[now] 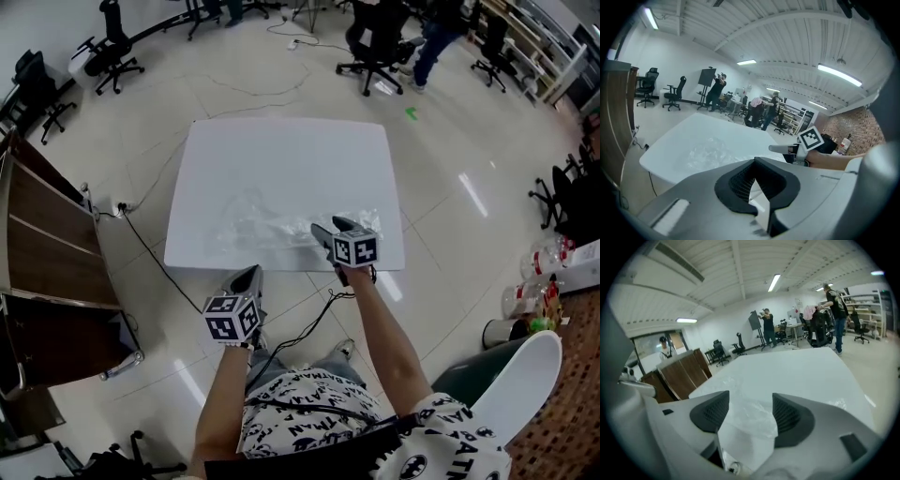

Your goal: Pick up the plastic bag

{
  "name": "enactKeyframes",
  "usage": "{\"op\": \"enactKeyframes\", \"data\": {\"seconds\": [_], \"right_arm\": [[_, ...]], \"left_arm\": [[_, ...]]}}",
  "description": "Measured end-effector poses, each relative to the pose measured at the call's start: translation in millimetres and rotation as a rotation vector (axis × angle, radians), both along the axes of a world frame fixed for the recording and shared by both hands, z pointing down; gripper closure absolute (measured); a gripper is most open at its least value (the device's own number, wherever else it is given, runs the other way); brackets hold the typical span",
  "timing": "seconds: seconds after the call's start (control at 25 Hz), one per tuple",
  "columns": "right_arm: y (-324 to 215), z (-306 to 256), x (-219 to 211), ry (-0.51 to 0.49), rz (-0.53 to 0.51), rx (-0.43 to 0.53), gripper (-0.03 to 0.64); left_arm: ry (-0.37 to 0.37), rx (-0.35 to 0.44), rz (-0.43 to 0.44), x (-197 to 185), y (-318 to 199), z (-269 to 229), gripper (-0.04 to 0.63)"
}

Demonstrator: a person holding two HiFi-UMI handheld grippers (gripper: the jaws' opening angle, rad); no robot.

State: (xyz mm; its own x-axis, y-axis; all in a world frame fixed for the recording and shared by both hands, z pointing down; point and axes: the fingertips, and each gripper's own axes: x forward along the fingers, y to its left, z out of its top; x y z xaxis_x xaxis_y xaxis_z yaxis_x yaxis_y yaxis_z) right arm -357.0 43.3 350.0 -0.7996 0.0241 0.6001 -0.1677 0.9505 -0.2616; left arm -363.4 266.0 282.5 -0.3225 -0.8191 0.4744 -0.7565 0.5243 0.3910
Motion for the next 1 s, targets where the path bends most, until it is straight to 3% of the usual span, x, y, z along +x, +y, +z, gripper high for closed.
{"op": "enactKeyframes", "data": {"seconds": [0.04,0.12,0.2,0.36,0.6,0.8,1.0], "right_arm": [[2.0,-18.6,6.2,-0.058,0.024,-0.02,0.343],[4.0,-54.4,21.3,-0.158,0.073,-0.019,0.524],[8.3,-82.5,37.1,-0.226,0.09,-0.003,0.615],[14.1,-120.6,66.9,-0.281,0.083,0.029,0.617],[34.4,-144.0,101.3,-0.282,0.07,0.071,0.617],[44.0,-154.1,120.9,-0.316,0.137,0.077,0.617],[50.8,-146.5,127.3,-0.255,0.119,0.125,0.615]], "left_arm": [[-0.01,0.007,0.0,-2.0,-1.4,-3.1,0.595],[-0.029,0.019,0.002,-4.9,-4.8,-10.3,0.595],[-0.049,0.03,0.01,-4.9,-8.6,-18.5,0.594],[-0.083,0.058,0.031,1.0,-23.6,-36.0,0.594],[-0.123,0.093,0.067,20.2,-42.8,-52.5,0.595],[-0.138,0.116,0.081,32.7,-46.2,-61.3,0.595],[-0.136,0.122,0.094,43.6,-47.1,-65.1,0.595]]}}
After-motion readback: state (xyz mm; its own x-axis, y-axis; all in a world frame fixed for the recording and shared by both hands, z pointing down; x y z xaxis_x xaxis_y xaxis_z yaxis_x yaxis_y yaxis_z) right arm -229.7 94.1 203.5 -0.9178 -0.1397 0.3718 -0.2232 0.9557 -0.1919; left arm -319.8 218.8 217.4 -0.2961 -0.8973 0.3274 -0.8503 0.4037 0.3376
